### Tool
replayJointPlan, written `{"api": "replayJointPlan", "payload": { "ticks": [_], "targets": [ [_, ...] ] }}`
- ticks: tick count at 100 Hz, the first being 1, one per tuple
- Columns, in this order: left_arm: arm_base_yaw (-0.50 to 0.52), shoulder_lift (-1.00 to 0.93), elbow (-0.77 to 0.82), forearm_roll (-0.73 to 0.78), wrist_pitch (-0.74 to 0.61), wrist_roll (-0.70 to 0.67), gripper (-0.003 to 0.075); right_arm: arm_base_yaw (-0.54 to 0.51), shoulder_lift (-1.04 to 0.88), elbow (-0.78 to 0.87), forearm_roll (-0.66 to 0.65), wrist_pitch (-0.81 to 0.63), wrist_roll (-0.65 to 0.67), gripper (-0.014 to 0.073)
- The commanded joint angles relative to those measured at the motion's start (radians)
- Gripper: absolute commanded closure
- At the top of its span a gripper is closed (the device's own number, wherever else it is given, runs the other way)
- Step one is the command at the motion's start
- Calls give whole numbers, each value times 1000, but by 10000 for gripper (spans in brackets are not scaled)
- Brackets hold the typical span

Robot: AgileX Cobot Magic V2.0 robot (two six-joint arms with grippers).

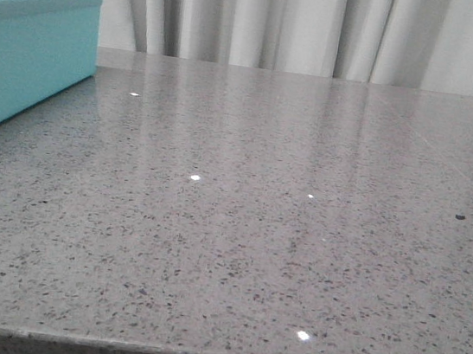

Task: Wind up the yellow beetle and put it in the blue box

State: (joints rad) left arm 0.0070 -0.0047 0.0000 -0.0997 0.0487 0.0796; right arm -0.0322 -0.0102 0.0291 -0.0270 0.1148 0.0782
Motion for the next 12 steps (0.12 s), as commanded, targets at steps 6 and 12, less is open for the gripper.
{"api": "replayJointPlan", "payload": {
  "ticks": [6, 12],
  "targets": [
    [-9, -33, 21, -4, -75, -9, 739, -6, -22, -16, 1, -72, -9, 662],
    [-9, -33, 21, -4, -75, -9, 739, -6, -22, -16, 1, -72, -9, 662]
  ]
}}
